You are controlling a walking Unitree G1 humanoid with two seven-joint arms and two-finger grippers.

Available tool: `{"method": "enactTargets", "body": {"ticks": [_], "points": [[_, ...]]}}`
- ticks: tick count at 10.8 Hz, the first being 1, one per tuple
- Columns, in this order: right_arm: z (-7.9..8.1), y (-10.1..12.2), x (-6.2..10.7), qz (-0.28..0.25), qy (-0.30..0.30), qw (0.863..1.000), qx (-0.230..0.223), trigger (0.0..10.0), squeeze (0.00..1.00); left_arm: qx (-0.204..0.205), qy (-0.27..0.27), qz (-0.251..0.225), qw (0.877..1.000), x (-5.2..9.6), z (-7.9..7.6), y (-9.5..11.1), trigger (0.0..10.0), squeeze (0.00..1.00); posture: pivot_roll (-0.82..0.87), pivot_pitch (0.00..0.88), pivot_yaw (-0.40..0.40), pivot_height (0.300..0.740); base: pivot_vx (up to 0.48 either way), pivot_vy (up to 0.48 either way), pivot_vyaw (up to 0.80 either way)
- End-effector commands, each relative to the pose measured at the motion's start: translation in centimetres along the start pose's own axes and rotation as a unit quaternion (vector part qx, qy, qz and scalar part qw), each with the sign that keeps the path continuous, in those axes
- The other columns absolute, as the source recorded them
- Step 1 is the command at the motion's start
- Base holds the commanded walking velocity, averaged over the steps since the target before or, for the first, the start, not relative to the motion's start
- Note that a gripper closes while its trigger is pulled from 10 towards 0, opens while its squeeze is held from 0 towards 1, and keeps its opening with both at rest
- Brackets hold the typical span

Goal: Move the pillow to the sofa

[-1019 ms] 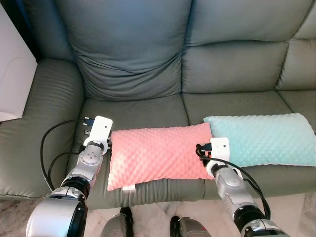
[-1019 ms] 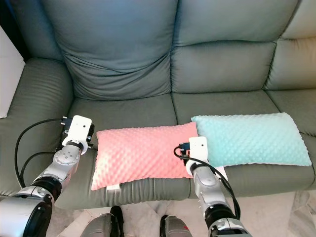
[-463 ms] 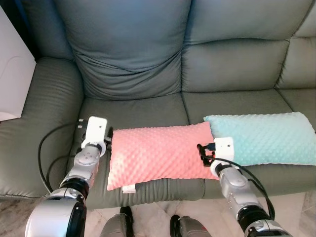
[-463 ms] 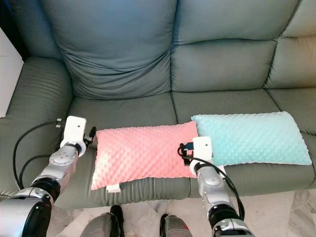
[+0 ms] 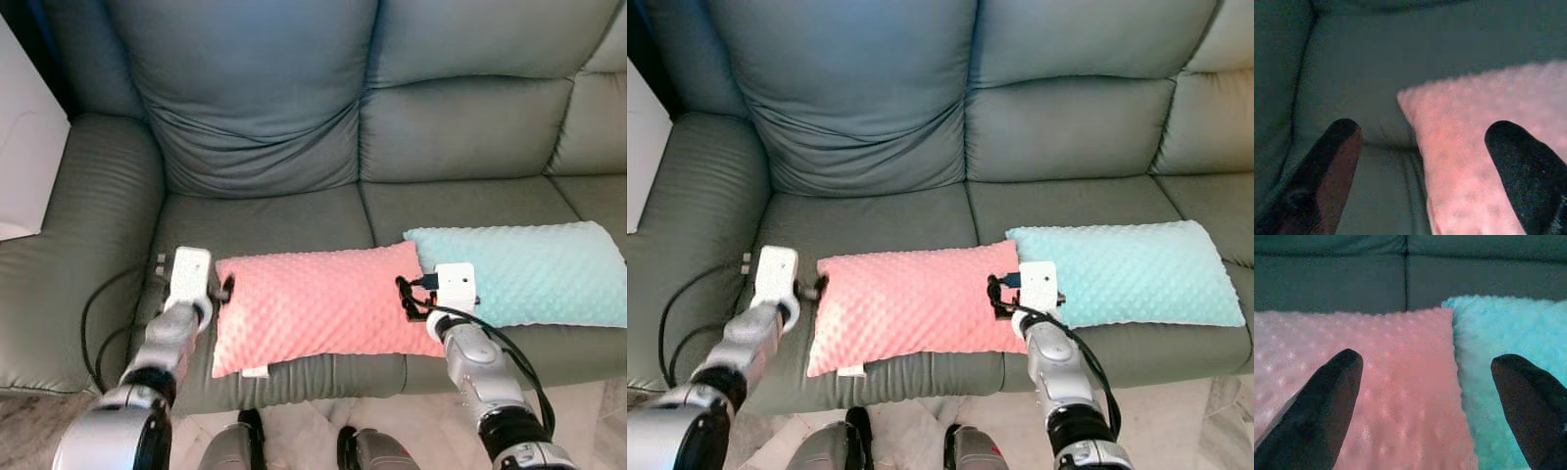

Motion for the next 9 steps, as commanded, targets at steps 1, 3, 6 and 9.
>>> {"method": "enactTargets", "body": {"ticks": [1,3,6,9], "points": [[0.0,-1.2,0.4,0.025,-0.001,1.0,-0.01,10.0,1.0,0.003,0.005,0.027,1.0,0.4,0.8,-1.5,10.0,1.0,-0.12,0.211,0.0,0.74,0.0,0.0,0.0],[-0.2,-1.9,0.4,0.053,0.005,0.998,-0.018,10.0,1.0,-0.003,0.002,0.058,0.998,0.8,1.4,-2.9,10.0,1.0,-0.12,0.208,0.002,0.74,0.0,0.0,0.0],[-0.8,-3.3,0.6,0.098,0.006,0.995,-0.007,10.0,1.0,-0.016,-0.02,0.082,0.996,0.9,0.4,-4.1,10.0,1.0,-0.12,0.214,0.003,0.74,0.0,0.0,0.0],[-2.5,-5.2,1.3,0.145,-0.016,0.989,0.021,10.0,0.0,-0.037,-0.071,0.127,0.989,1.3,-1.7,-5.8,10.0,0.0,-0.12,0.234,0.007,0.74,0.0,0.0,0.0]]}}
Point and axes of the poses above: a point about 5 cm out from each wrist's last joint towards the gripper, its own x axis pointing back from the gripper into the wrist, its own y axis along the axis of the wrist's last joint, z = x × y, the point moved 6 cm from there along -x, pointing out of the wrist towards the gripper, and after that the axes turned 7 degrees about x, right-handed, at the moved point
